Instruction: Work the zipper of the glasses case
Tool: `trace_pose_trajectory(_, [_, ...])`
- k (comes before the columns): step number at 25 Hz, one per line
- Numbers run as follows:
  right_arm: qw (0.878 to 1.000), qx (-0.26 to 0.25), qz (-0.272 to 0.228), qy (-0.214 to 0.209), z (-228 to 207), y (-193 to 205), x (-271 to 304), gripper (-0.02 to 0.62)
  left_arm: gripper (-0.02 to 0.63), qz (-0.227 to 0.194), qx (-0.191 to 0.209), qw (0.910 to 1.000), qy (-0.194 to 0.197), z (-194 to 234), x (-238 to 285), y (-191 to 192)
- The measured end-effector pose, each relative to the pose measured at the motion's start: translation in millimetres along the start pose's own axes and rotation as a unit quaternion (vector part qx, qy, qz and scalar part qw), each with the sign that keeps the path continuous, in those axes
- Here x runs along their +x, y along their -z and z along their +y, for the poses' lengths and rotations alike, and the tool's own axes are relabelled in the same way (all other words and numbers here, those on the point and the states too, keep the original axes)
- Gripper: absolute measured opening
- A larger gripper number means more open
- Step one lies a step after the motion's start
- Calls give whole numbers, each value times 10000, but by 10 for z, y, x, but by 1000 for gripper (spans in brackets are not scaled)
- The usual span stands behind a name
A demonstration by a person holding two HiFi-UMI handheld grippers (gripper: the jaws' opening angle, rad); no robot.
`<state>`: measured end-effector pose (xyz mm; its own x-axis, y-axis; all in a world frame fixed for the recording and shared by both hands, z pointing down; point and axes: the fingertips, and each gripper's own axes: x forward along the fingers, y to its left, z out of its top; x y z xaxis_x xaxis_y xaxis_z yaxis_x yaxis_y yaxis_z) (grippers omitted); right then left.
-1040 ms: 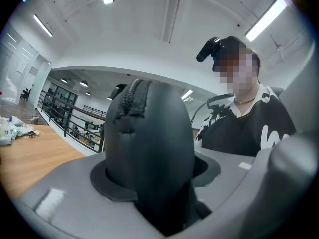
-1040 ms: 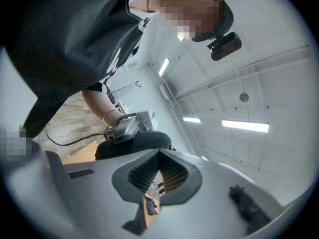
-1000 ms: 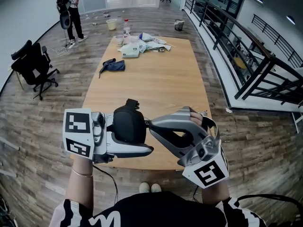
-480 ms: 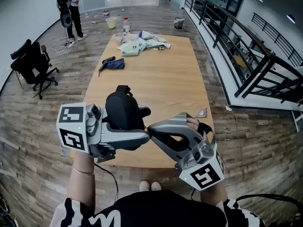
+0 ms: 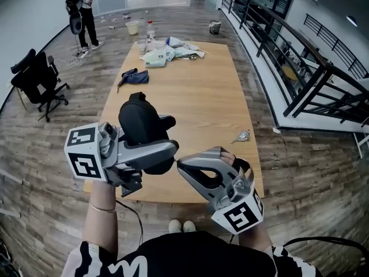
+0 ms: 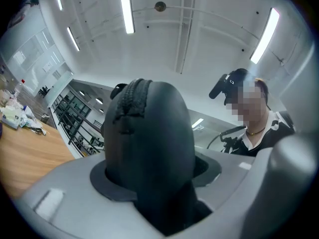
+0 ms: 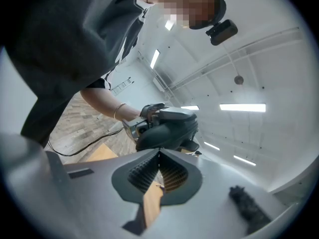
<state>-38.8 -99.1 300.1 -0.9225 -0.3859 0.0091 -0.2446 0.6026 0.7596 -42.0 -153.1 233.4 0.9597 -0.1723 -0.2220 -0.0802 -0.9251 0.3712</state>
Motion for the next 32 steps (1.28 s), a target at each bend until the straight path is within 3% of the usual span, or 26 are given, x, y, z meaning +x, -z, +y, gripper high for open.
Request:
trace_pose_trajectory(6, [9997, 226, 53, -75, 121, 74, -13, 6, 282, -251, 59, 9993, -280, 44, 8, -62])
trace_pose_trajectory(19, [9971, 718, 34, -242, 259, 159, 24, 6, 284, -298, 64, 9985, -463, 88, 75, -70])
trace_pose_trajectory(21, [9960, 877, -21, -184, 238, 172, 23, 8, 284, -367, 88, 9977, -570, 108, 62, -81])
trace_pose_trajectory(23, [9972, 707, -257, -50, 232, 164, 1, 8, 284, -541, 226, 9948, -834, 144, 9, -111])
trace_pose_trajectory(24, [9977, 593, -330, 13, 241, 176, -20, 8, 285, -621, 357, 9920, -1041, 166, -33, -123])
trace_pose_trajectory(26, [9937, 1109, -30, 157, 220, 283, -72, 8, 285, -765, 674, 9824, -1563, 215, -138, -139])
trace_pose_trajectory(29, [9785, 1993, 235, 479, 121, 463, -208, 8, 285, -1077, 1051, 9604, -2345, 301, -309, -166])
trace_pose_trajectory(32, [9665, 2344, 142, 1037, -147, 490, -281, 8, 285, -1315, 1343, 9366, -2958, 365, -418, -169])
